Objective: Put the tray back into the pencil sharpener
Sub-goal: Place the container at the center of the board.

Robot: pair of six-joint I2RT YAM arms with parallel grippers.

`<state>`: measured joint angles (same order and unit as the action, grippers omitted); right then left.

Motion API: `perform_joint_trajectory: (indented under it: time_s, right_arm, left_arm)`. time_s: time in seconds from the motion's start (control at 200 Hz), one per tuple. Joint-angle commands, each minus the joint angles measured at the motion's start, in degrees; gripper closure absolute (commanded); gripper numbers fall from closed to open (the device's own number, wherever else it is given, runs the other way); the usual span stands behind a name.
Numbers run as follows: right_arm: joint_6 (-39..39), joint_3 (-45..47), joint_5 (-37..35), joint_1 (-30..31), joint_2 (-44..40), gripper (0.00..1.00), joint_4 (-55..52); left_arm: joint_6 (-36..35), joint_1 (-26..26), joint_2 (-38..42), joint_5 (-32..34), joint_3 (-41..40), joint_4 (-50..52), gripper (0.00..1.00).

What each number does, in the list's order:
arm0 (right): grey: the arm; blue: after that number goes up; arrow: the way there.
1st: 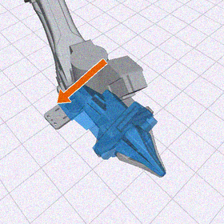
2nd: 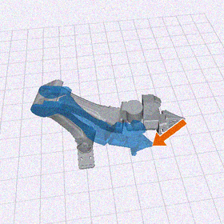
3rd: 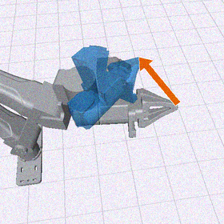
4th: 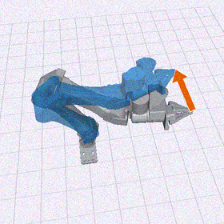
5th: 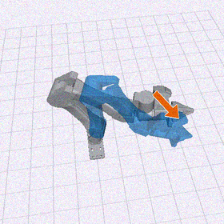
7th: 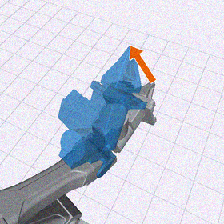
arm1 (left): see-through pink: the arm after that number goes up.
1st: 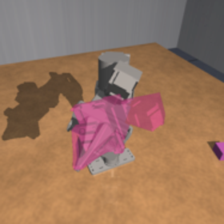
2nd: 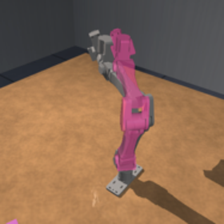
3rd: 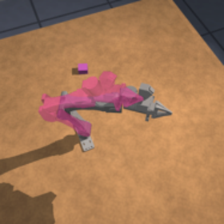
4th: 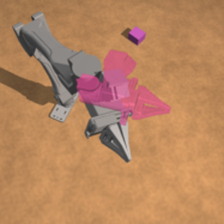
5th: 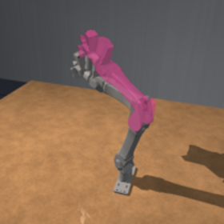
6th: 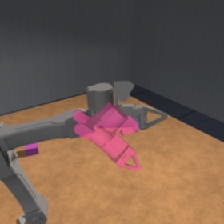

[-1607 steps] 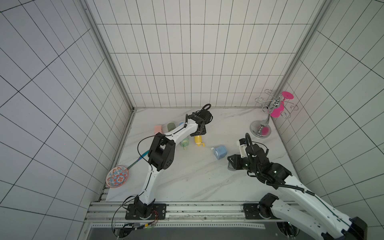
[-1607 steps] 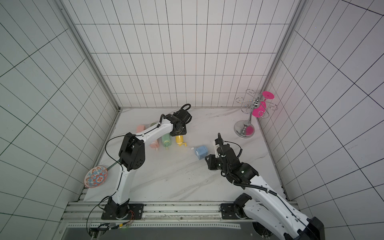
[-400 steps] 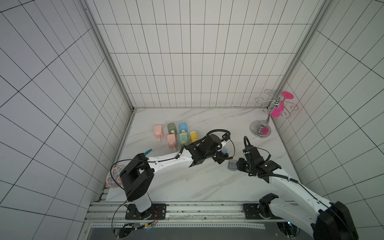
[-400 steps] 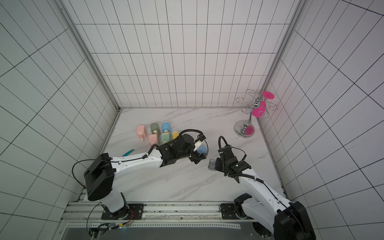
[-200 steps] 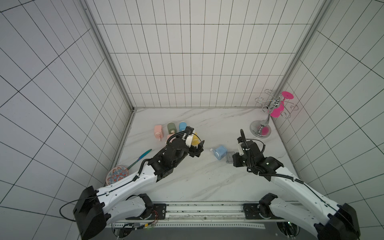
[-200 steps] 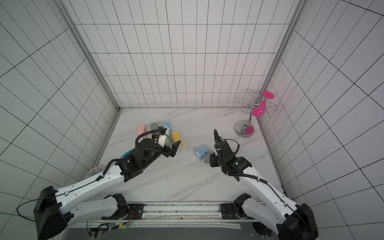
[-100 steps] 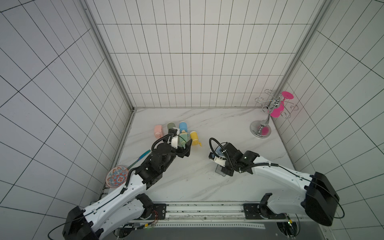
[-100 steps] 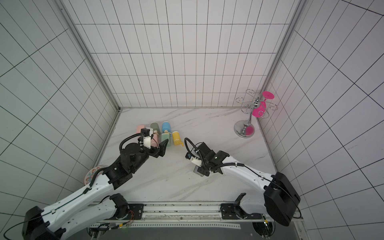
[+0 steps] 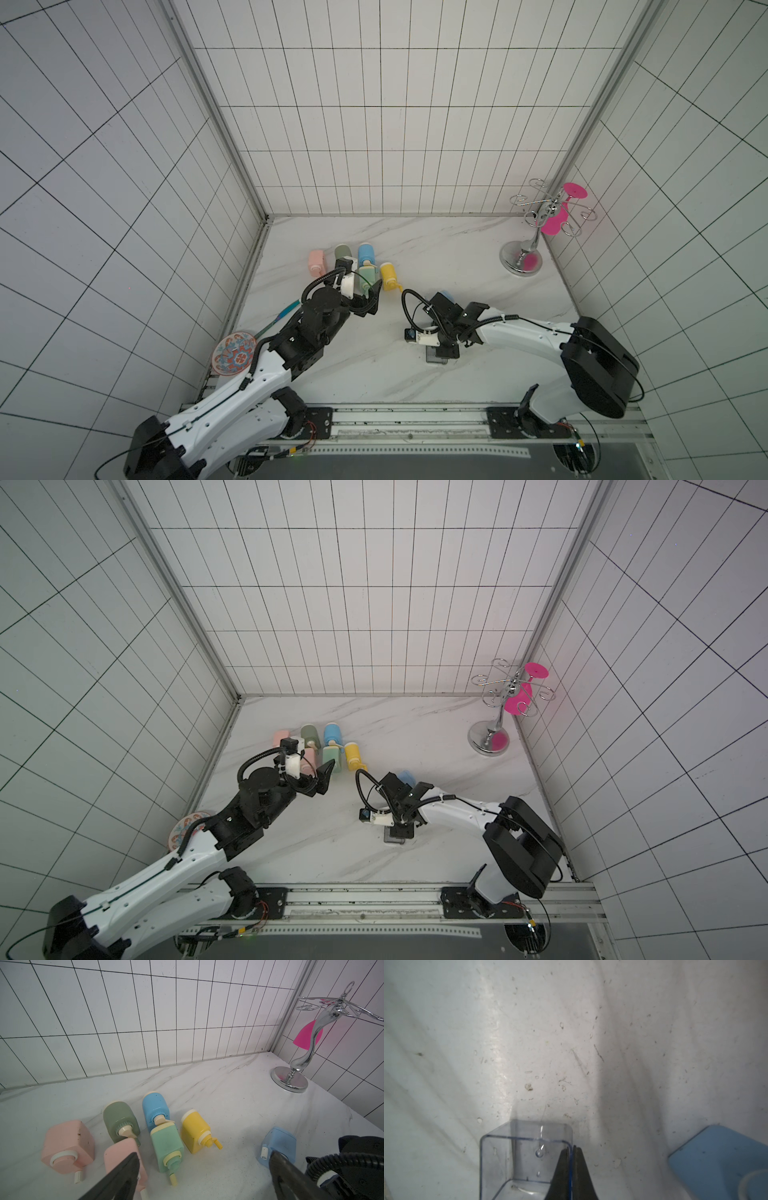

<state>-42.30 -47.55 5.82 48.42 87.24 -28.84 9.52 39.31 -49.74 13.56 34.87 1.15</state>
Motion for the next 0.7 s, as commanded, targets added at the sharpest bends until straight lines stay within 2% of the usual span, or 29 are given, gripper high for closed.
perform_joint_trajectory:
  time_s: [0.0,0.11,0.185,0.32,0.43,0.49,0.52,0.56,0.63,0.695]
  right_arm:
    - [-2.54,-2.23,0.7,0.0,1.7,0.91,-0.04]
    - [-1.79,-2.28,0.37,0.07,0.13,0.76,1.02]
    - [-1.22,-2.18,0.96,0.03,-1.97,0.7,1.33]
    - [0.28,-1.78,2.47,0.09,-7.33,0.66,0.83]
    - [5.66,0.14,-0.35,-0.03,-15.25,0.65,5.21]
    - [12.22,2.22,-4.8,-0.53,-21.09,0.65,10.69]
    - [16.58,3.08,-6.84,-1.03,-23.65,0.64,12.76]
    - [23.61,4.12,-10.15,-2.01,-26.95,0.58,14.23]
    - [36.13,5.89,-15.89,-4.56,-32.73,0.57,14.09]
    - [49.63,6.52,-24.57,-7.12,-38.24,0.44,9.59]
  left_arm:
    - [-1.33,-0.2,0.69,0.32,-0.28,0.01,0.02]
    - [-2.92,-0.31,0.8,0.35,0.46,0.26,0.02]
    - [-4.02,-0.31,0.53,0.0,1.21,0.51,0.02]
    - [-5.99,-0.29,-0.59,-2.12,2.89,1.06,0.02]
    - [-8.39,-0.25,-2.27,-8.23,4.65,0.97,0.02]
    - [-10.28,0.53,-4.13,-12.27,5.98,0.96,0.02]
    - [-10.67,1.56,-5.27,-12.3,6.61,0.96,0.02]
    - [-12.1,3.44,-6.98,-12.07,7.47,0.96,0.02]
    - [-14.63,6.82,-10.58,-10.61,9.11,1.45,0.02]
    - [-15.75,9.17,-14.53,-10.83,11.11,2.27,0.02]
